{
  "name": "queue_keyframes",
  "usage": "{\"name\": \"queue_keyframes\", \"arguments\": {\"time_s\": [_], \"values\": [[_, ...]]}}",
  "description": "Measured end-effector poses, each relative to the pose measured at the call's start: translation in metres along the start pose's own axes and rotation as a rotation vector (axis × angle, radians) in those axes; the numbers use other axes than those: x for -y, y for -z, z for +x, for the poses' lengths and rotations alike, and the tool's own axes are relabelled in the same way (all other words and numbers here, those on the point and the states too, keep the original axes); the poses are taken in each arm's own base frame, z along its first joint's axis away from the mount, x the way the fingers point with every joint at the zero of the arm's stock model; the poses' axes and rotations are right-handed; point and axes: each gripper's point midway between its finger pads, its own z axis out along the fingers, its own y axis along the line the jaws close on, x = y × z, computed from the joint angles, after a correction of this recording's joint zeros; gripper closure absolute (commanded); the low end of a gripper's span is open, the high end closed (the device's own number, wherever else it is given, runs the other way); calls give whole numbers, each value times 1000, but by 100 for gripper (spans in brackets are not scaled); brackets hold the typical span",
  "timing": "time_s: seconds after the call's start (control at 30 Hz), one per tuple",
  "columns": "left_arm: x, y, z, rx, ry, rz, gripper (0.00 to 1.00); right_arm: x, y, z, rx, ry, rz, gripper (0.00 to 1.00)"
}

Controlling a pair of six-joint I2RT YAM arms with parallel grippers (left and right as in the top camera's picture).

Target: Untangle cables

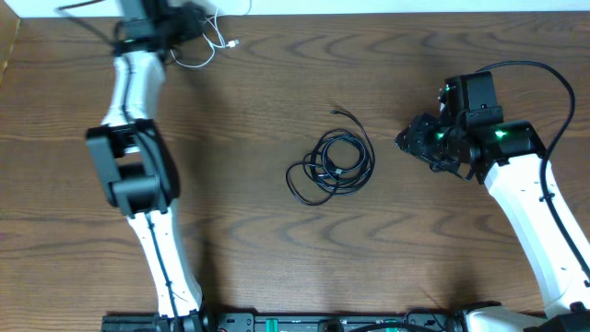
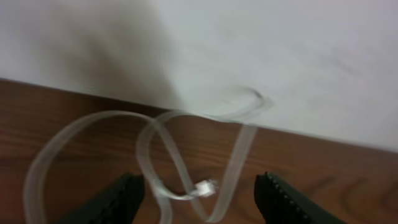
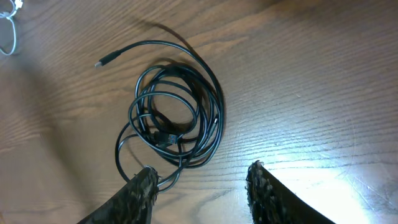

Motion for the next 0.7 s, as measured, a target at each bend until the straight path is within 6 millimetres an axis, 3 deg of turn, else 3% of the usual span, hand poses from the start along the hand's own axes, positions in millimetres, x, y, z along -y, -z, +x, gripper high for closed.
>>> {"name": "queue_keyframes", "arguments": {"time_s": [0.17,0.3,0.5,0.7], "values": [[35,-17,15,-20,-134,-62,30,0,0,0,0,29,0,54],[43,-21,18,-18,-184,-87,31,0,0,0,0,41,1,54],[26,-22,13,6,-195,-148,31,1,0,-1,5,47,7,54],[-6,-38,31,-11,-194,-221,52,3,0,-2,10,47,17,54]]}}
